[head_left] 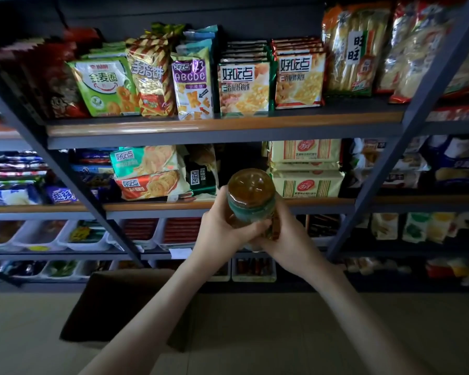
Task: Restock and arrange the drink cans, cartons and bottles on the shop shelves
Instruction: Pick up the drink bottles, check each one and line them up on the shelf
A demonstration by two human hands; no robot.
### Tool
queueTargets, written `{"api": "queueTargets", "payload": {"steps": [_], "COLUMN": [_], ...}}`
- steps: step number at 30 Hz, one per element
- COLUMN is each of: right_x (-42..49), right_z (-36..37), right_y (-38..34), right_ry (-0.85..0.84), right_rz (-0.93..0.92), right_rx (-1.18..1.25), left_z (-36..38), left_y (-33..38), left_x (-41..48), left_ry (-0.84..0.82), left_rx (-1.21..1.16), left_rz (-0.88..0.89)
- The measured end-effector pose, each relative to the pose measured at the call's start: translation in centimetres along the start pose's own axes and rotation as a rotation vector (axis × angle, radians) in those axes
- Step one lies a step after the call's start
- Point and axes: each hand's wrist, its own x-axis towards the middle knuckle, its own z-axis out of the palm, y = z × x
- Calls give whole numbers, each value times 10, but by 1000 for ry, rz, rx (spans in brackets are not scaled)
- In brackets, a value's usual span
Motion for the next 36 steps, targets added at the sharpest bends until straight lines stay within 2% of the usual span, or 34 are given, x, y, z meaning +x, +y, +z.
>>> {"api": "queueTargets", "payload": {"steps": [3, 7, 11, 13, 16, 18, 19, 20, 22, 23, 25, 27, 30, 32, 34, 36], "right_x": [3, 10, 18, 21, 22, 22, 22, 22, 21, 20, 18, 17, 21, 23, 22, 21], "right_z": [3, -4, -17, -21, -22, -24, -25, -28, -36, -41, -44, -39, -30, -28, -25, -20], "right_y": [-2, 2, 8, 8, 11, 16, 17, 18, 22, 26, 35, 45, 49, 49, 43, 27], "right_ry": [119, 194, 314, 337, 286, 249, 221, 194, 239, 246, 57, -82, 22, 40, 68, 156], "right_rz": [6, 149, 278, 310, 331, 375, 395, 405, 363, 220, -77, -192, -313, -324, -204, 7], "right_rx": [82, 251, 440, 647, 773, 719, 616, 445, -83, -358, -788, -972, -980, -929, -623, -252], "left_z": [-4, -11, -20, -13, 3, 8, 9, 10, 8, 7, 3, 1, -2, -12, -26, -35], "left_y": [1, -1, -11, -19, -28, -31, -31, -30, -26, -24, -21, -19, -8, 2, 11, 15], "left_x": [10, 22, 17, 13, 13, 15, 15, 15, 17, 20, 26, 32, 35, 41, 48, 52], "left_ry": [-136, -304, -428, -341, -147, -94, -75, -59, -42, -41, -57, -107, -247, -340, -431, -477], "left_rx": [-1, 28, 302, 447, 427, 394, 372, 348, 282, 232, 90, -62, -182, -216, -266, -267], "left_rz": [35, 79, 106, 135, 201, 205, 182, 144, 12, -64, -207, -328, -422, -524, -609, -549]}}
